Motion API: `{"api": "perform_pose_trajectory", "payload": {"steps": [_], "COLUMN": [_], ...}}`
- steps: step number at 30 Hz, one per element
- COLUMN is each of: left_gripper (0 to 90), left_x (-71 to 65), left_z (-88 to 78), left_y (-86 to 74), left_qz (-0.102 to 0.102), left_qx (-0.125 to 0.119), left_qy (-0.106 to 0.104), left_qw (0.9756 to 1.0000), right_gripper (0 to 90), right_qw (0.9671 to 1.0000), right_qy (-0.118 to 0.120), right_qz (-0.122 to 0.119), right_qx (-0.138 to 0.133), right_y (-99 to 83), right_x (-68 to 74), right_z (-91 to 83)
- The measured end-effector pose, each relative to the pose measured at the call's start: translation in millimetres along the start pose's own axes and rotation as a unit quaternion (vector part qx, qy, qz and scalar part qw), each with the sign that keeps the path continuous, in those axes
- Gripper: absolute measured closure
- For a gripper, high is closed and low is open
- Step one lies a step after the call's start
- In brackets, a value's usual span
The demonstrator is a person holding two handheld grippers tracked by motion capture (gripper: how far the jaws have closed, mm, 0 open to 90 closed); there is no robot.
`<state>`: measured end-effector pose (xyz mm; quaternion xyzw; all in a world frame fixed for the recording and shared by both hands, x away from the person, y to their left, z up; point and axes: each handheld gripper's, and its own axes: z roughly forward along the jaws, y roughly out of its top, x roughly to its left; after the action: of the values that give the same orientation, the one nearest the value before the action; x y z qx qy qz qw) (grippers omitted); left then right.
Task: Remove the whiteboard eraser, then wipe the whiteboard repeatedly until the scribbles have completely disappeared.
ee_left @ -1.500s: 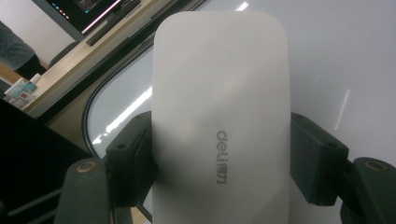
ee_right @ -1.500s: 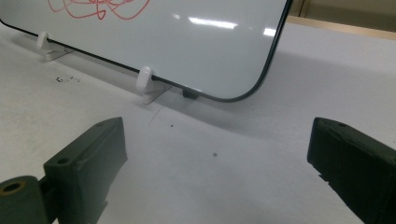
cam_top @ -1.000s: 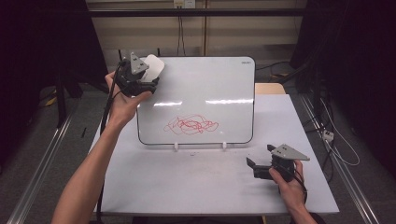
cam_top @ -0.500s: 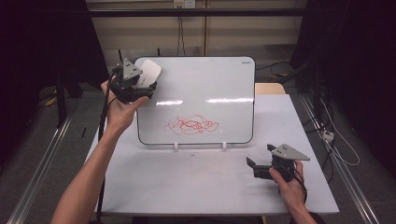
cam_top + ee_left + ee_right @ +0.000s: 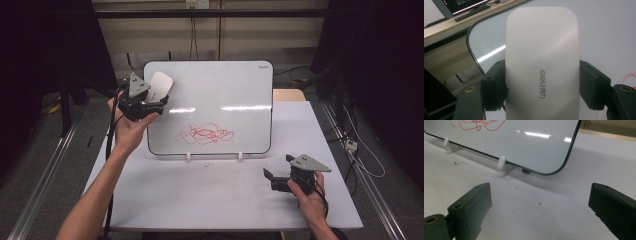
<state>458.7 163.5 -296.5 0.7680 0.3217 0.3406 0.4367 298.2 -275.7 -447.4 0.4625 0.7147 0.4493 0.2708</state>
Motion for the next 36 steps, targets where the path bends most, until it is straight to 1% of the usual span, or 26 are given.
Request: {"api": "perform_pose_trajectory", "payload": {"steps": [1,2,6,8,11,15,20,21,26,28,29,33,36], "left_gripper": [30.8,30.8,30.8,30.8,30.8,30.8,30.8,30.8,30.8,30.9,30.8,30.8,30.8], "left_x": [0.0,-1.3,-3.3,-3.5,-4.6,-6.1,-11.1,-13.4,-17.1,-18.0,-20.0,-22.6,-24.9], "left_z": [0.0,-1.3,-3.2,-4.2,-7.0,-9.3,-10.0,-9.8,-9.9,-10.0,-10.3,-11.0,-12.0], "left_y": [0.0,-3.7,-10.0,-11.0,-14.5,-18.0,-21.3,-23.2,-29.3,-30.7,-32.6,-34.4,-36.7], "left_qz": [0.0,-0.003,-0.005,-0.004,-0.01,-0.014,-0.01,-0.007,-0.009,-0.008,-0.003,-0.004,0.0], "left_qx": [0.0,0.002,0.006,0.006,-0.005,-0.008,0.002,0.008,0.014,0.016,0.019,0.02,0.027], "left_qy": [0.0,0.0,-0.005,-0.004,-0.005,-0.006,-0.015,-0.018,-0.027,-0.027,-0.029,-0.031,-0.029], "left_qw": [1.0,1.0,1.0,1.0,0.9999,0.9999,0.9998,0.9998,0.9995,0.9995,0.9994,0.9993,0.9992], "right_gripper": [4.8,4.8,4.8,4.8,4.8,4.8,4.8,4.8,4.8,4.8,4.8,4.8,4.8], "right_qw": [1.0,1.0,1.0,1.0,1.0,1.0,1.0,1.0,1.0,1.0,1.0,1.0,1.0], "right_qy": [0.0,0.001,0.001,0.001,0.0,-0.002,-0.002,-0.003,-0.004,-0.004,-0.003,0.001,0.003], "right_qz": [0.0,0.0,0.001,0.001,0.002,0.001,0.002,0.005,0.004,0.005,0.005,0.001,0.0], "right_qx": [0.0,-0.001,-0.002,-0.001,-0.001,-0.001,-0.003,-0.002,0.0,0.0,0.001,0.003,0.002], "right_y": [-0.3,-0.4,-0.7,-0.8,-1.1,-1.2,-0.6,-0.8,-1.2,-1.2,-1.1,-0.7,-0.2], "right_x": [0.1,-0.2,-0.7,-0.7,-0.6,-0.5,-0.6,-0.6,0.4,-0.2,-0.3,0.6,1.1], "right_z": [-0.4,-0.8,-1.6,-1.5,-2.3,-3.1,-3.9,-3.7,-3.5,-2.5,-2.0,0.0,0.6]}}
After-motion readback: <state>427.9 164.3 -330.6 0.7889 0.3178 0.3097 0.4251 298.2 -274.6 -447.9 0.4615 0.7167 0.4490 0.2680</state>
